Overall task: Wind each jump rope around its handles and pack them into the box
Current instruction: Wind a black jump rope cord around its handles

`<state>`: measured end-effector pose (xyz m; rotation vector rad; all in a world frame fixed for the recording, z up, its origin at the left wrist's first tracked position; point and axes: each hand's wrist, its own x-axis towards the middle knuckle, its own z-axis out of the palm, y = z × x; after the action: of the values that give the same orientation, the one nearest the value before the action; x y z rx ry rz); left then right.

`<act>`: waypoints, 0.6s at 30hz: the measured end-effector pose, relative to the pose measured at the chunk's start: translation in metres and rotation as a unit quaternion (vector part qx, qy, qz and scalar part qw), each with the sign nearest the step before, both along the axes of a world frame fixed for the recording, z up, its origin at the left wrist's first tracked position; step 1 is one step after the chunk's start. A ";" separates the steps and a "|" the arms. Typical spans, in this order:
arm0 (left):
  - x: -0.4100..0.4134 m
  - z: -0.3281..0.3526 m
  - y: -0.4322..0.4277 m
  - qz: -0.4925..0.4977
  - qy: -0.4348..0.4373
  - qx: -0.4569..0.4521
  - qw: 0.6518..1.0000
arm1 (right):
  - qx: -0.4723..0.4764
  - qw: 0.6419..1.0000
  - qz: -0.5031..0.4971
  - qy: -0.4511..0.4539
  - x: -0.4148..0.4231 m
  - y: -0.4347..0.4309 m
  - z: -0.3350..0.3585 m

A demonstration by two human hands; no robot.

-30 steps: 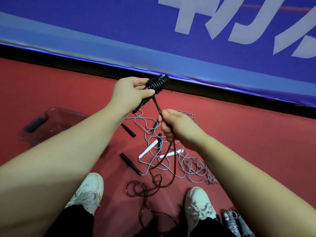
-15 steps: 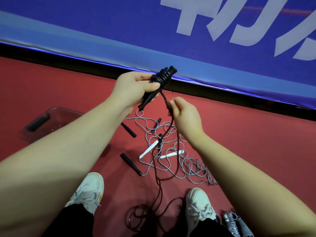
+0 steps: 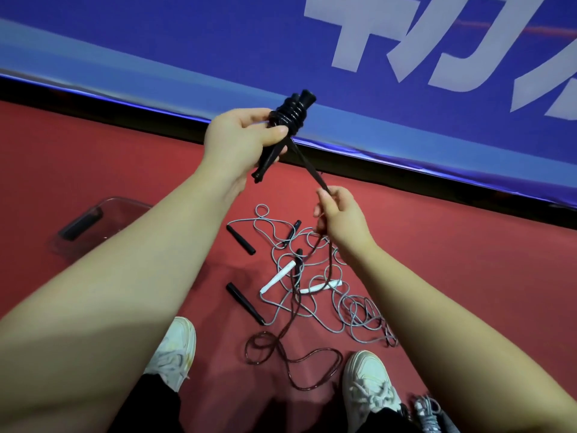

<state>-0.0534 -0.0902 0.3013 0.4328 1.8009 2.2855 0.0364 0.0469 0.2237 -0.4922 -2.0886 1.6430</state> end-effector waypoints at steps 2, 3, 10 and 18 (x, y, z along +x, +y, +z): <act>-0.003 0.001 -0.004 0.010 -0.013 0.013 1.000 | -0.242 0.955 0.166 -0.041 0.006 0.015 -0.002; -0.002 0.002 -0.004 0.006 -0.020 0.021 1.000 | -0.351 0.892 0.276 -0.065 0.009 0.022 0.001; 0.022 0.006 0.014 -0.076 0.025 -0.016 0.997 | 0.072 0.904 0.245 -0.342 -0.002 0.020 -0.025; 0.011 -0.009 0.018 -0.007 0.066 -0.095 0.993 | -0.013 0.999 0.028 0.030 -0.011 -0.014 0.007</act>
<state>-0.0423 -0.0723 0.2927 0.5711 2.0480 2.0955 0.0251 0.0333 0.2306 -0.3904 -2.0577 1.6980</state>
